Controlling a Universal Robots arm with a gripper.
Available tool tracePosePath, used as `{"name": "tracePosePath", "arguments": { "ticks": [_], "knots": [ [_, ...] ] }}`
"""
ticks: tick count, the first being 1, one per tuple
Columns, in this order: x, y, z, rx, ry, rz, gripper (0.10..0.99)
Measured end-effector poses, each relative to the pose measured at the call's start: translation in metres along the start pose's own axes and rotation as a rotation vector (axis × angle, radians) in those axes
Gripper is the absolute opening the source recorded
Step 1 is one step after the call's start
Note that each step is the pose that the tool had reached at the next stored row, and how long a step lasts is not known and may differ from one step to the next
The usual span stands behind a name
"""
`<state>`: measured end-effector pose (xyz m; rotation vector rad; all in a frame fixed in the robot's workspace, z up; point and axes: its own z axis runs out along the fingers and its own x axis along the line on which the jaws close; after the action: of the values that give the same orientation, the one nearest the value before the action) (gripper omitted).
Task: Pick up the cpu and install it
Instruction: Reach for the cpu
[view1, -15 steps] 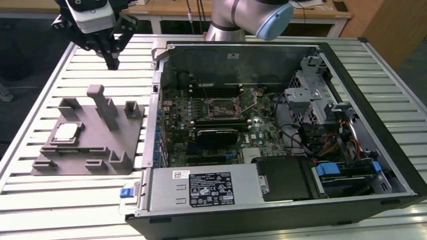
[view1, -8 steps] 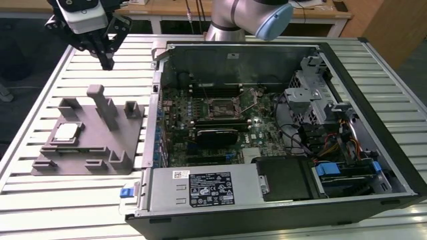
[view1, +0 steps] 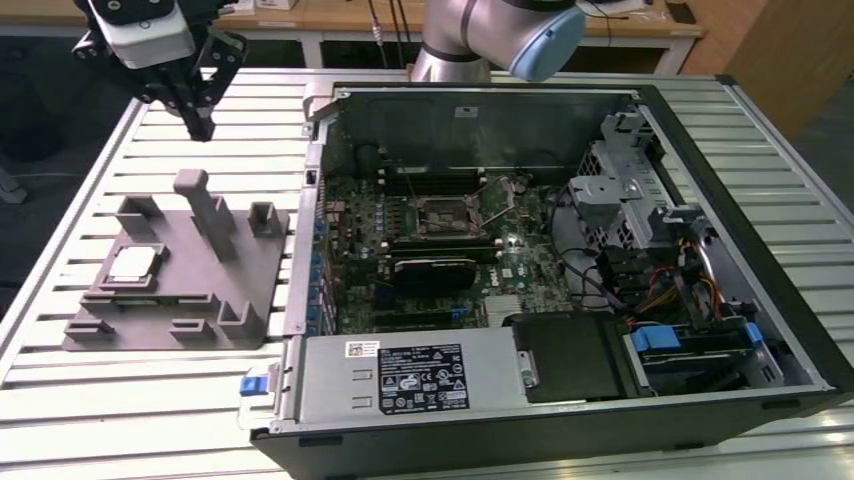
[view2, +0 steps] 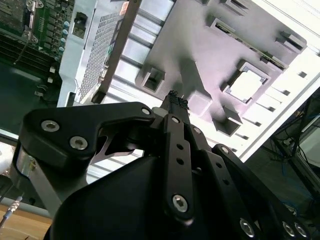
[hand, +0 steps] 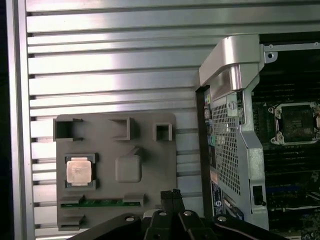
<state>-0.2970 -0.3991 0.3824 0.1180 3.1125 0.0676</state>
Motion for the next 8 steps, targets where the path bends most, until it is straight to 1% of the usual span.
{"name": "tracePosePath", "arguments": {
  "ticks": [4, 8],
  "knots": [
    [0.0067, -0.0006, 0.0008, 0.000, 0.0000, 0.000, 0.106],
    [0.0141, -0.0013, 0.0045, 0.000, -0.0002, 0.000, 0.106]
  ]
}}
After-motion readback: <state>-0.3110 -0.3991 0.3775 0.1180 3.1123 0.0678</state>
